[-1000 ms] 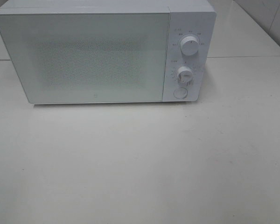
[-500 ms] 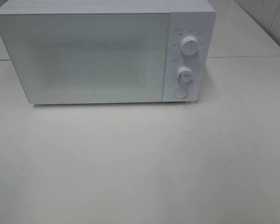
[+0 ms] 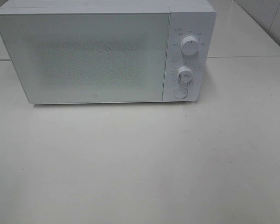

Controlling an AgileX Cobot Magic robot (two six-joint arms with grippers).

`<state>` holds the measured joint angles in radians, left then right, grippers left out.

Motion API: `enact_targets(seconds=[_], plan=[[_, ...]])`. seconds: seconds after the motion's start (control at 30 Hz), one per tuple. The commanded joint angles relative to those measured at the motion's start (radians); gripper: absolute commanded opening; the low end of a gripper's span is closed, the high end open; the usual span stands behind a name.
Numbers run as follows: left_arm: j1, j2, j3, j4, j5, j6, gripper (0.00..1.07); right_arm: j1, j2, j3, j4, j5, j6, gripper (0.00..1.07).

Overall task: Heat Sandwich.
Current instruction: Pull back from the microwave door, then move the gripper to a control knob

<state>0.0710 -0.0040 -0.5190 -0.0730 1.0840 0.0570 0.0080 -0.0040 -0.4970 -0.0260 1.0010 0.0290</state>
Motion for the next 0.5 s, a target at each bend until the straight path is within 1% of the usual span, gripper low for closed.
enact_targets(seconds=[0.03, 0.3, 0.43, 0.5], plan=[[0.004, -0.024, 0.001, -0.001, -0.013, -0.003, 0.98, -0.008, -0.019, 0.000, 0.000, -0.005, -0.008, 0.75], [0.004, -0.024, 0.001, -0.001, -0.013, -0.003, 0.98, -0.005, -0.013, -0.006, 0.008, -0.009, 0.008, 0.73], [0.004, -0.024, 0.001, -0.001, -0.013, -0.003, 0.98, -0.005, 0.004, -0.029, 0.019, -0.023, 0.010, 0.73], [0.004, -0.024, 0.001, -0.001, -0.013, -0.003, 0.98, -0.005, 0.038, -0.047, 0.026, -0.055, 0.010, 0.73]])
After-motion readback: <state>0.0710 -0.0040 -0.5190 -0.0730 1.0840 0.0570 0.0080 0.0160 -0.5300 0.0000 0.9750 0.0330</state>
